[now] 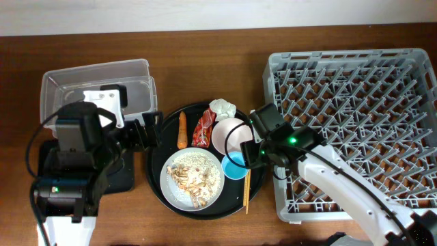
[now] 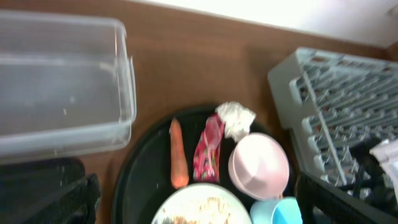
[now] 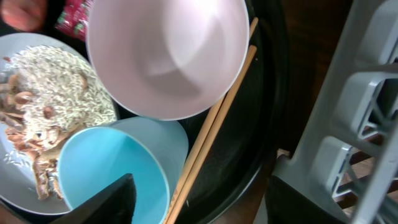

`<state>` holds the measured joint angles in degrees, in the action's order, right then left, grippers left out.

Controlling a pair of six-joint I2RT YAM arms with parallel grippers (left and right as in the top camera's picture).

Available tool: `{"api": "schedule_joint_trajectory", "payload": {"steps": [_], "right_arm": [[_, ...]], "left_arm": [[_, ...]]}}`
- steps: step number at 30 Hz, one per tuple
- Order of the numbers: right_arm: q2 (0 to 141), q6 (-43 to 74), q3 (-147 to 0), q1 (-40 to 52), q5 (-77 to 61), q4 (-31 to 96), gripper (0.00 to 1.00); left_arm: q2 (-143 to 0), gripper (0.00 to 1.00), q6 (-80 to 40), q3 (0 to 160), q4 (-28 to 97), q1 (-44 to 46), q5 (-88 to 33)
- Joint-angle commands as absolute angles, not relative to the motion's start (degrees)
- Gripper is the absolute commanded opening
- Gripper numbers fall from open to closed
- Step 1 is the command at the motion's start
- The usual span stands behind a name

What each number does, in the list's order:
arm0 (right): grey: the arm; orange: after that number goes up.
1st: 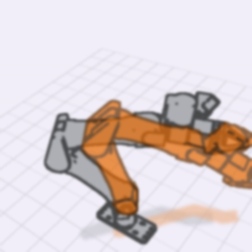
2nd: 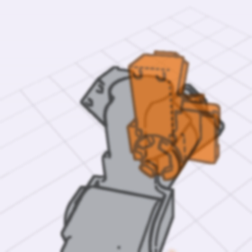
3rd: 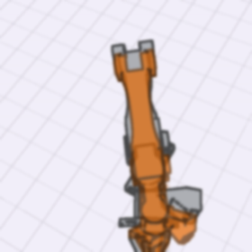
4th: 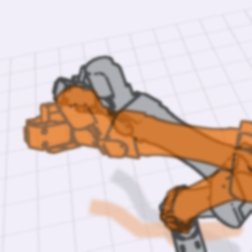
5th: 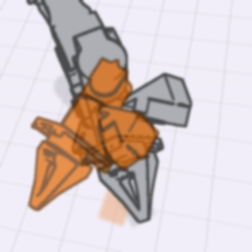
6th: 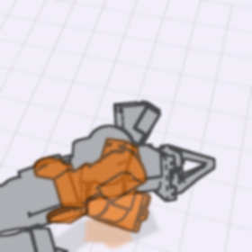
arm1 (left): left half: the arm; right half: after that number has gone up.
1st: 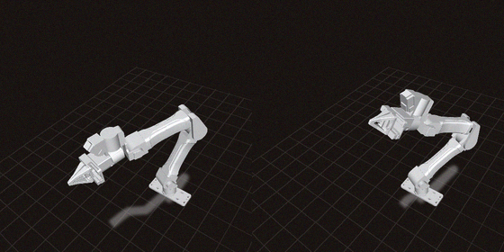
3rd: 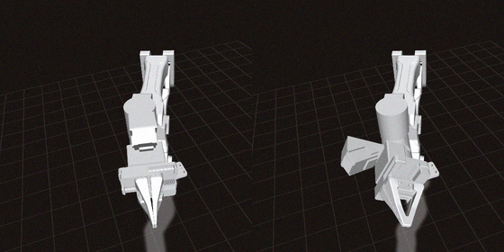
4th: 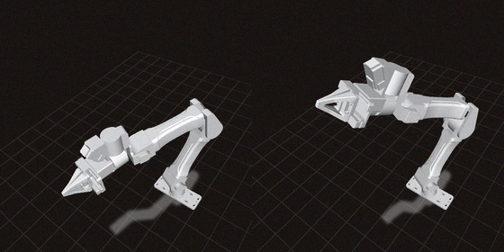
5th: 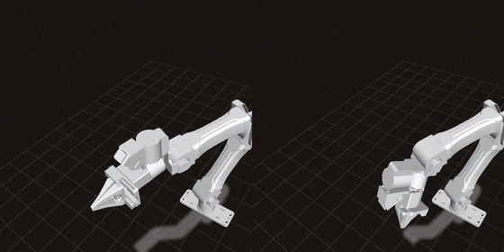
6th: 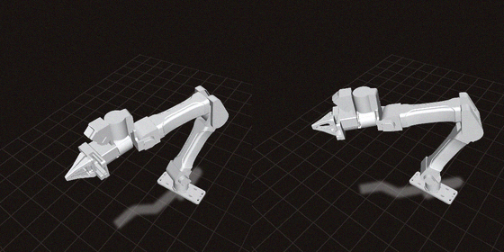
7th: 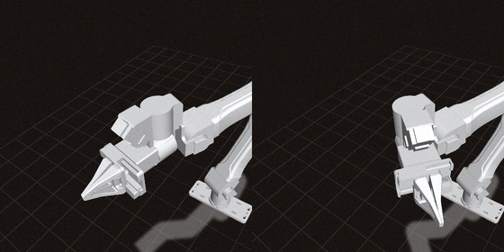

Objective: Sort waste into correct bins and load items into the dishwasher rack
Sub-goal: 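Reach the right gripper to the light-blue cup and grasp it, then lift the blue cup and carry it right toward the dish rack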

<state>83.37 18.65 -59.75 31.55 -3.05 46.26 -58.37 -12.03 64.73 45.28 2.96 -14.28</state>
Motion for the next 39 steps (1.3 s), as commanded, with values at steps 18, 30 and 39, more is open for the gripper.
{"api": "schedule_joint_trajectory", "payload": {"steps": [18,30,39], "right_arm": [[71.00,21.98,-67.64,16.58,-0.32,46.09,0.72],[73.32,21.30,-67.61,9.37,-4.54,54.70,0.81],[75.70,21.30,-67.61,9.37,-7.35,55.11,0.81]], "left_arm": [[-75.90,0.75,-0.82,65.84,49.91,23.88,-22.57],[-95.13,0.49,-0.19,65.84,43.46,36.21,-16.45],[-95.20,0.00,-0.40,66.19,42.94,35.77,-16.71]]}}
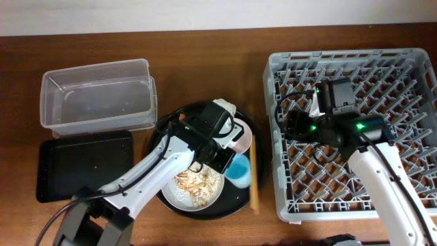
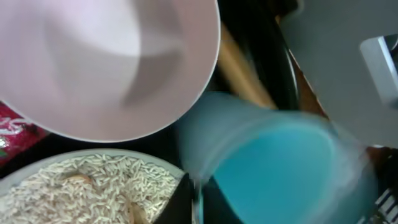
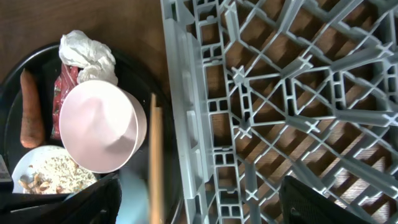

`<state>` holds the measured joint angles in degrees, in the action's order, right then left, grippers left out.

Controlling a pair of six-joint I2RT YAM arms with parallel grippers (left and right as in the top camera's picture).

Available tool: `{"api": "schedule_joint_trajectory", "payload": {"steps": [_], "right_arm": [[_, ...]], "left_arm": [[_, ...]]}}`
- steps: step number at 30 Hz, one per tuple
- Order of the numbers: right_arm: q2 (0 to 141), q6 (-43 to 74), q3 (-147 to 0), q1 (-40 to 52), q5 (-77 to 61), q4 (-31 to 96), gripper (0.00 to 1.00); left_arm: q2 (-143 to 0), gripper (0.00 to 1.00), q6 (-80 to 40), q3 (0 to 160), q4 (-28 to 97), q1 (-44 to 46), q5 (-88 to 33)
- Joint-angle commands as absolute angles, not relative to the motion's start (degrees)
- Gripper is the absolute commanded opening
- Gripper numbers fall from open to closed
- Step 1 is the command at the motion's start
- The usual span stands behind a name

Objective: Sort waste into correct bins and load items into the dishwasher rack
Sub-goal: 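Lift the blue cup and carry it right toward the dish rack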

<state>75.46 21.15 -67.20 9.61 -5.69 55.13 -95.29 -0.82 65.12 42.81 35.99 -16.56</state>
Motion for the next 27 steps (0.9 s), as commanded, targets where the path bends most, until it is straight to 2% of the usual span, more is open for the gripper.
{"api": "schedule_joint_trajectory", "payload": {"steps": [1,7,10,13,17,20,23,27], "right_arm": [[75.70,21.30,-67.61,9.37,-7.55,55.13,0.82],[75.70,21.30,-67.61,9.37,-10.66,55.09,0.86],[75.70,21.23,-67.61,9.37,-12.47,55.00,0.88],[75.70,15.00,-67.61,9.37,-21.04,53.12,0.88],[75.70,6.42,-67.61,9.37,-41.43,47.70,0.84],[75.70,4.64,-67.61,9.65,-56.66,40.45,0.82],[75.70,4.71,-67.61,11.70,-66.92,30.02,0.83],[75.70,4.95,-67.61,15.42,-67.46,22.02,0.84]], "left_arm": [[-95.07,0.00,-0.40,66.65,43.48,35.38,-16.71],[-90.65,0.00,-0.38,74.70,49.52,27.79,-16.82],[-88.07,0.00,-0.36,77.65,50.63,22.33,-21.76],[-86.19,0.00,-0.34,78.67,48.95,14.26,-35.42],[-86.56,0.00,1.54,78.67,46.92,4.01,-61.91],[-86.76,0.00,4.32,78.67,46.76,-0.12,-78.37],[-86.76,0.00,4.43,78.67,46.74,-0.97,-86.06],[-86.76,0.00,4.43,78.67,46.74,-0.93,-90.13]]}}
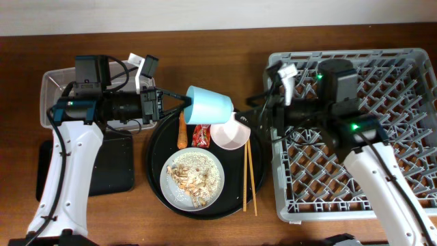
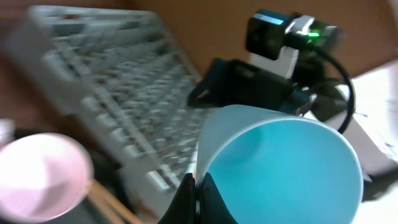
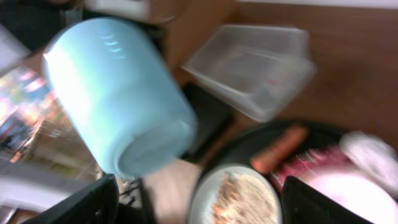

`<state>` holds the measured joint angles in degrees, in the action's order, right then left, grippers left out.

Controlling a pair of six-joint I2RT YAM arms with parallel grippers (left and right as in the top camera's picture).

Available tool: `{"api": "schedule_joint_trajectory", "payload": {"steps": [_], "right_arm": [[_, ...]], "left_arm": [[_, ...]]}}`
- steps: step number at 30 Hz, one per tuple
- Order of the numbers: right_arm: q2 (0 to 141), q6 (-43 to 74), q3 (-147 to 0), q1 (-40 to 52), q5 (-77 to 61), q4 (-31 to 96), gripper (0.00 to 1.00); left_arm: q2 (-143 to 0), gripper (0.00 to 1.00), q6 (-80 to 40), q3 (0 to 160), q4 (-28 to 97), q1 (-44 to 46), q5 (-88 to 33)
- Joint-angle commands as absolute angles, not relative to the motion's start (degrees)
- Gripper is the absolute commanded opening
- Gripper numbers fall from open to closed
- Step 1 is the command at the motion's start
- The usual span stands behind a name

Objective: Sort waste into correct bins and load items into the dishwasher rack
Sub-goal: 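Lift the blue cup and carry it right toward the dish rack, then lower the blue cup into the rack and open the right gripper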

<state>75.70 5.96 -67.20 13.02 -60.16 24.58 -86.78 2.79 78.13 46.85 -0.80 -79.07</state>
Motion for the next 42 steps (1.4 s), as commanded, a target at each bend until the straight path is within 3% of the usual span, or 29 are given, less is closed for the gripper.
{"api": "schedule_joint_trajectory", "payload": {"steps": [1,9,21,27,28,29,30,31,32,39,42], "right_arm": [[75.70,4.95,-67.61,16.25,-67.51,20.23,0.84],[75.70,9.52,-67.61,19.33,-71.72,7.29,0.85],[75.70,10.17,-67.61,22.68,-66.94,5.30,0.78],[75.70,10.68,-67.61,22.65,-66.81,5.08,0.63],[75.70,11.00,-67.61,22.68,-66.81,5.06,0.61],[75.70,11.00,-67.61,22.65,-66.81,5.08,0.59],[75.70,10.98,-67.61,22.65,-66.81,5.08,0.59],[75.70,10.98,-67.61,22.65,-66.81,5.08,0.59],[75.70,10.98,-67.61,22.65,-66.81,5.08,0.59],[73.25,10.96,-67.61,16.47,-62.15,8.99,0.58],[70.43,9.34,-67.64,9.93,-53.87,17.61,0.55]], "left_arm": [[-86.76,0.00,4.19,78.67,46.78,-0.93,-90.19],[-86.76,0.00,4.19,78.67,46.76,-0.93,-90.19],[-86.76,0.00,4.19,78.67,46.76,-0.91,-90.19],[-86.76,0.01,4.19,78.67,46.76,-0.91,-90.17],[-86.76,0.04,4.19,78.67,46.76,-0.91,-90.19],[-86.76,0.18,4.19,78.67,46.76,-0.91,-90.17],[-86.76,0.38,4.19,78.67,46.76,-0.91,-90.19],[-86.76,0.83,4.19,78.67,46.76,-0.93,-90.19],[-86.76,0.99,4.19,78.67,46.74,-0.93,-90.17],[-86.76,0.99,4.19,78.67,46.68,-1.13,-83.15],[-86.76,0.99,4.19,78.67,46.76,-2.15,-79.00]]}}
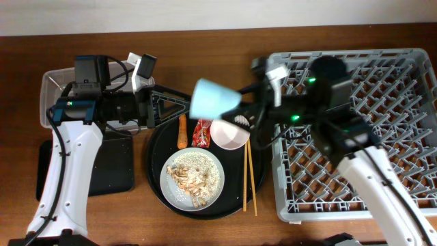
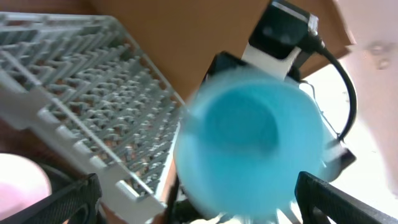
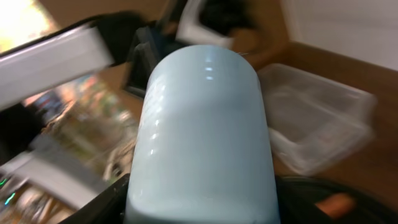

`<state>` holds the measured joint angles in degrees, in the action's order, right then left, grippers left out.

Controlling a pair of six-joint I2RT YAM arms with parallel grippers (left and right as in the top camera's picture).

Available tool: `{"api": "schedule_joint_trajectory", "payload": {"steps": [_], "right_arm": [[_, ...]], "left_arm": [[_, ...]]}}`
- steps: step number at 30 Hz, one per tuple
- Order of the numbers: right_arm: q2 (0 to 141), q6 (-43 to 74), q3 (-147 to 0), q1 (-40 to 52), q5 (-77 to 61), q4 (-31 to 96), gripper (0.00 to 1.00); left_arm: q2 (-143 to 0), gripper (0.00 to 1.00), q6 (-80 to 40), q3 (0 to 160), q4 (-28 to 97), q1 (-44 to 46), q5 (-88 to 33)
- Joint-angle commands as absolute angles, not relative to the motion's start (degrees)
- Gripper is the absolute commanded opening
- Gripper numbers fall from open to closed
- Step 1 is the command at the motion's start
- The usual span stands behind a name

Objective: Sort waste into correct bins and load items into the dishwasher rack
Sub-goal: 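Lower the blue cup into the rack and open the right gripper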

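The light blue cup (image 1: pixel 214 98) hangs on its side above the back of the round black tray (image 1: pixel 154 171), between both arms. My right gripper (image 1: pixel 247 104) is shut on its body; in the right wrist view the cup (image 3: pixel 205 130) fills the space between the fingers (image 3: pixel 115 202). My left gripper (image 1: pixel 184 104) stands open just left of the cup's mouth. The left wrist view looks into the cup (image 2: pixel 249 130), with the fingers (image 2: pixel 62 199) spread clear at both sides. The grey dishwasher rack (image 1: pixel 369 137) holds nothing.
On the tray are a plate of food scraps (image 1: pixel 192 178), a pink bowl (image 1: pixel 229 134), a carrot (image 1: pixel 181 131), a red wrapper (image 1: pixel 203 132) and chopsticks (image 1: pixel 248 179). A clear bin (image 1: pixel 51 89) and a flat black tray (image 1: pixel 116 171) lie at the left.
The left gripper held the cup by its rim and the right gripper stood open beside it. Now the right gripper is shut on the cup, the left is open, and the cup sits slightly further right.
The cup stood on the tray beside the pink bowl with the right gripper over it. Then the left gripper was at the cup and the right arm over the rack. Then the left held the cup aloft toward the right gripper, which now holds it.
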<state>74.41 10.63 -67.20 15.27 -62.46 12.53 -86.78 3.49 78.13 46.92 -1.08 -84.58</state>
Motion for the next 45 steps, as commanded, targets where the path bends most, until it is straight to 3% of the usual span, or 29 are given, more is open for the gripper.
{"api": "schedule_joint_trajectory", "payload": {"steps": [1,6,12,22,27,28,31,37,40,45], "right_arm": [[69.25,9.26,-67.64,7.81,-48.03,22.04,0.55],[64.62,9.93,-67.64,-1.54,-23.94,42.37,0.50],[64.88,15.03,-67.64,-12.60,-6.11,58.00,0.50],[74.35,18.55,-67.64,-29.87,-0.82,61.91,0.50],[79.33,18.50,-67.64,-30.41,-1.63,62.13,0.51],[79.83,18.52,-67.64,-30.41,-1.34,62.02,0.54],[80.23,18.50,-67.99,-30.41,-3.05,61.89,0.79],[78.06,10.55,-76.49,-29.61,-19.40,66.19,0.92],[74.39,7.44,-79.53,-25.91,-25.43,66.74,0.98],[68.77,6.42,-79.66,-12.60,-24.86,64.95,0.98]], "left_arm": [[-86.76,0.99,4.19,78.67,46.76,-2.50,-78.26],[-86.76,0.99,4.19,78.67,46.81,-2.79,-76.51],[-86.76,0.99,4.19,78.67,47.44,-2.79,-71.85],[-86.76,0.99,4.19,78.65,48.58,-2.79,-71.50],[-86.76,0.99,4.19,78.65,48.71,-2.79,-71.50],[-86.76,0.99,4.19,78.67,48.75,-2.79,-71.53],[-86.76,0.99,4.19,78.65,49.52,-2.79,-71.53],[-86.76,0.99,4.16,78.67,49.80,-2.79,-71.53],[-86.74,0.99,4.16,78.67,49.71,-2.79,-69.47],[-86.11,0.99,-0.21,78.67,50.02,-2.72,-57.71]]}}
